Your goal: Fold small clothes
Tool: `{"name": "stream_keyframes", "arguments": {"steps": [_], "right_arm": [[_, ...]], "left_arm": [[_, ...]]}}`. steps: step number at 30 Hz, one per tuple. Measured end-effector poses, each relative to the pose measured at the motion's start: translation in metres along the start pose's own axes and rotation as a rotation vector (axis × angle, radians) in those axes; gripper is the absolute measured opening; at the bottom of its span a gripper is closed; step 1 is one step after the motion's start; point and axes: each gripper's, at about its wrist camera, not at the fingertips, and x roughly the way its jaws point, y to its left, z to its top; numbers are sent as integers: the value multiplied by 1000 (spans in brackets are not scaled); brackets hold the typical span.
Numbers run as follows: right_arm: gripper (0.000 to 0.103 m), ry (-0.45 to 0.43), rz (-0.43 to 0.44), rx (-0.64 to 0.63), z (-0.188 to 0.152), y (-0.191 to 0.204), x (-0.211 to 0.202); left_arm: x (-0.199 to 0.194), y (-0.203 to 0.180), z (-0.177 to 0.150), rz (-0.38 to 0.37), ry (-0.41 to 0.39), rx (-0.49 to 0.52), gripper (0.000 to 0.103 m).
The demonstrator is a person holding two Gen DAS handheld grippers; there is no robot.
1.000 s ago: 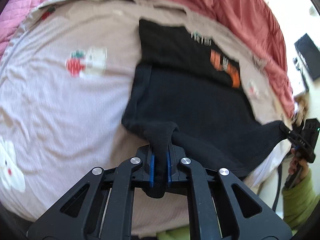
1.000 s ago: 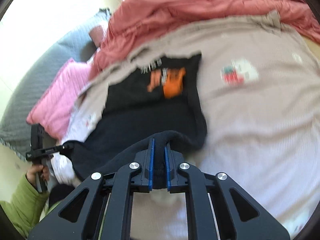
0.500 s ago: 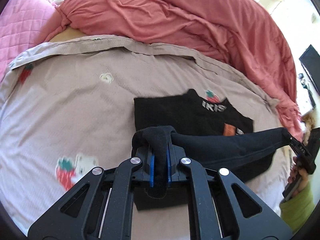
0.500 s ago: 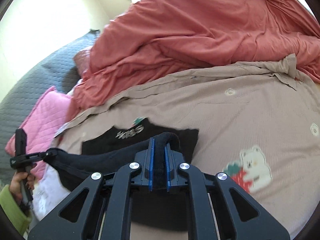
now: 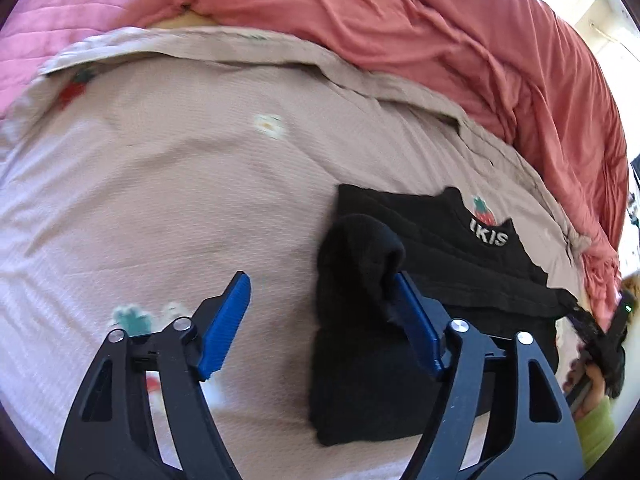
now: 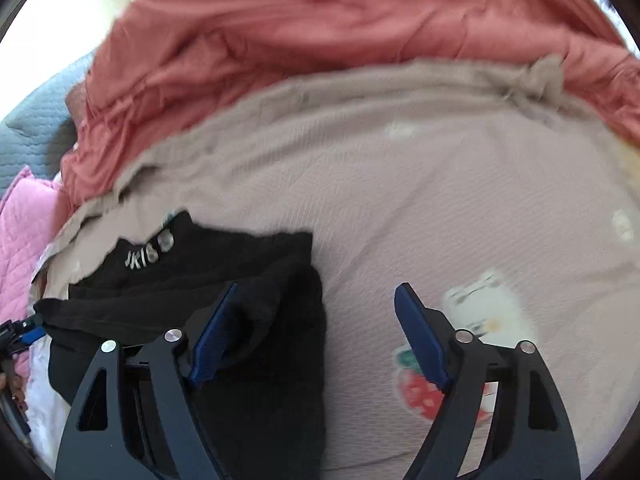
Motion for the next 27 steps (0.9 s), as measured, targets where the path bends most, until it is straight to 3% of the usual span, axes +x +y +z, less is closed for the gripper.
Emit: {"name": "stream_keyframes", "arguments": {"steps": [4, 6, 9, 12, 17, 23, 27], "right_arm": [[78, -70, 12, -225, -15, 32, -28], [78, -46, 60, -362, -30, 62, -31], [77, 43, 194, -478, -55, 103, -31], [77, 110, 288, -496, -67, 132, -27], [77, 225, 361, -445, -66, 158, -4], [77, 315, 380, -512, -79, 198, 26], [77, 296, 341, -506, -66, 216, 49]], "left_arm": [[-19, -10, -23, 46, -67, 55, 78], [-26, -27, -39, 45, -97, 91, 90], [-32, -51, -60, 81, -136, 145, 94], [-27, -71, -83, 163, -158, 210, 94], [-16, -73, -102, 195, -132, 252, 94], [-22, -55, -119, 127, -152, 208, 94], [-20, -53, -121, 105, -147, 213, 94]]}}
